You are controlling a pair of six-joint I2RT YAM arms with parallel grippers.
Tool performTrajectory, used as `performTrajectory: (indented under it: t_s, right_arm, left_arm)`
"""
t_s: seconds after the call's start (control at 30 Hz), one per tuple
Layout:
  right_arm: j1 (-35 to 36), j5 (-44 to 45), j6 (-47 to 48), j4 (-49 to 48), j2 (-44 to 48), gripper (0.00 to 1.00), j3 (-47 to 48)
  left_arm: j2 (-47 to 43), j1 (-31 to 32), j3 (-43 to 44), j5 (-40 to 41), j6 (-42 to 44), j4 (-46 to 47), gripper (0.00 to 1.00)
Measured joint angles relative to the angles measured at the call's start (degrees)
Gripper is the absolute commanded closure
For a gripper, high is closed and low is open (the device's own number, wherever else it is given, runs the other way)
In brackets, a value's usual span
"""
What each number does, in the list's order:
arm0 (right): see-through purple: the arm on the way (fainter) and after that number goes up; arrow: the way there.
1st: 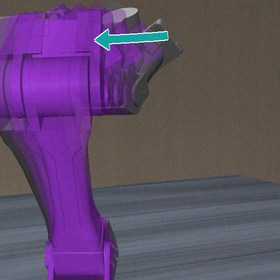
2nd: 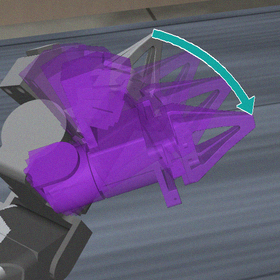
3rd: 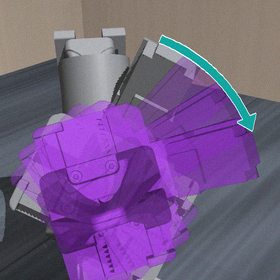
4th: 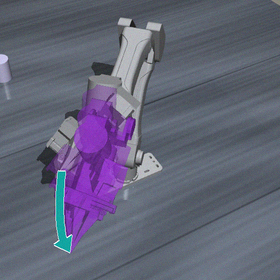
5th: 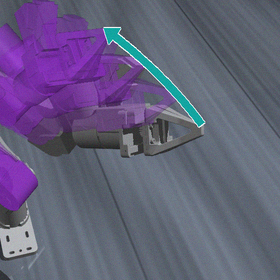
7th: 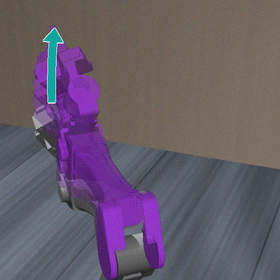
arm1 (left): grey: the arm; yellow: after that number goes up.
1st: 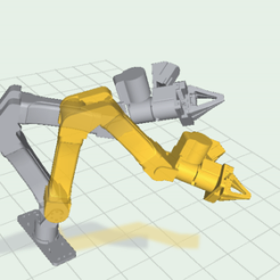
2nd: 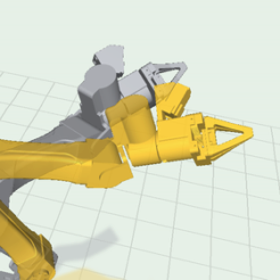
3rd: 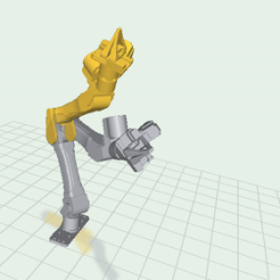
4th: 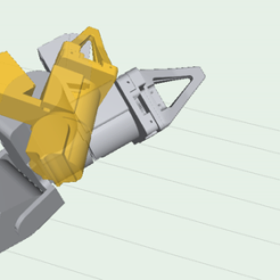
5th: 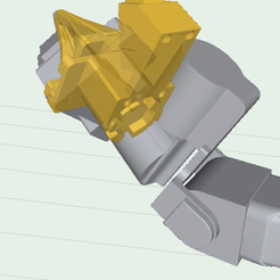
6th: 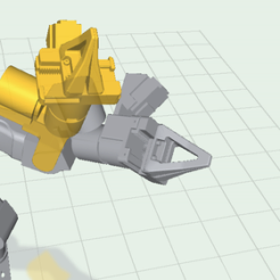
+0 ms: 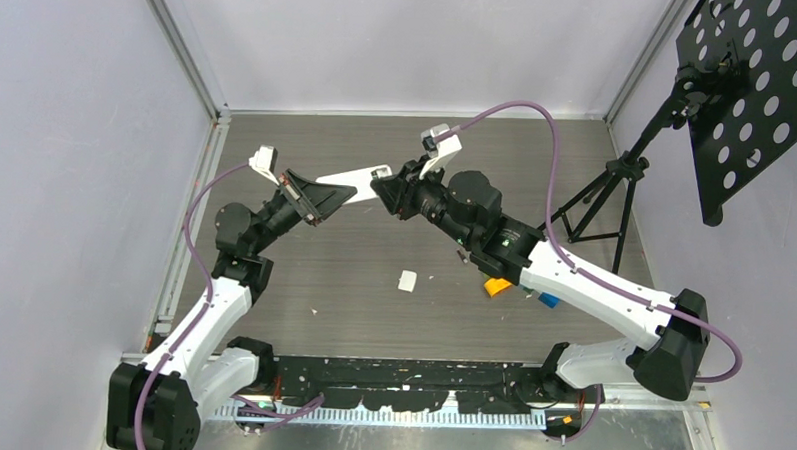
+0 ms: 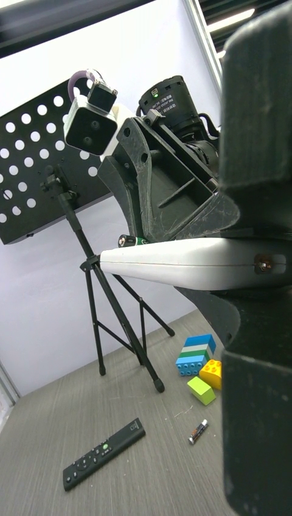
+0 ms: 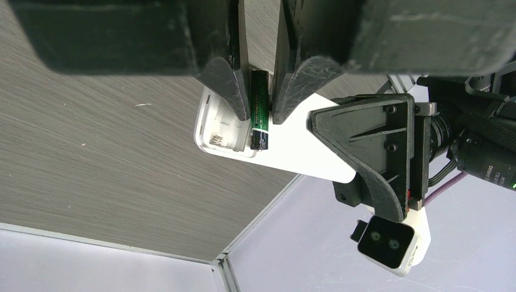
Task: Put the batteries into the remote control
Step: Load the battery into the remote control.
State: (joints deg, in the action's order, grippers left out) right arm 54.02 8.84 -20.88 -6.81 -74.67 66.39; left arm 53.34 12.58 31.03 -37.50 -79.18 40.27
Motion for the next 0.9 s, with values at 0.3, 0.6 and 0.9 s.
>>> performTrajectory:
  t_s: [0.3, 0.6, 0.9]
  right_arm:
    - [0.26, 1.60, -0.04, 0.20, 0.00, 0.75, 0.04]
    - [0.31, 3.82, 0.37, -1.31, 0.07, 0.88, 0.00]
    - [0.31, 5.38, 1.18, -6.34, -1.29, 0.89, -0.52]
  left_arm:
    - [0.15, 0.00, 0.00, 0.02, 0.00, 0.00, 1.00]
    - [0.66, 0.00, 0.00, 0.83, -4.42, 0.13, 1.00]
    - [1.57, 0.00, -0.33, 2.40, -11.89, 0.46, 1.00]
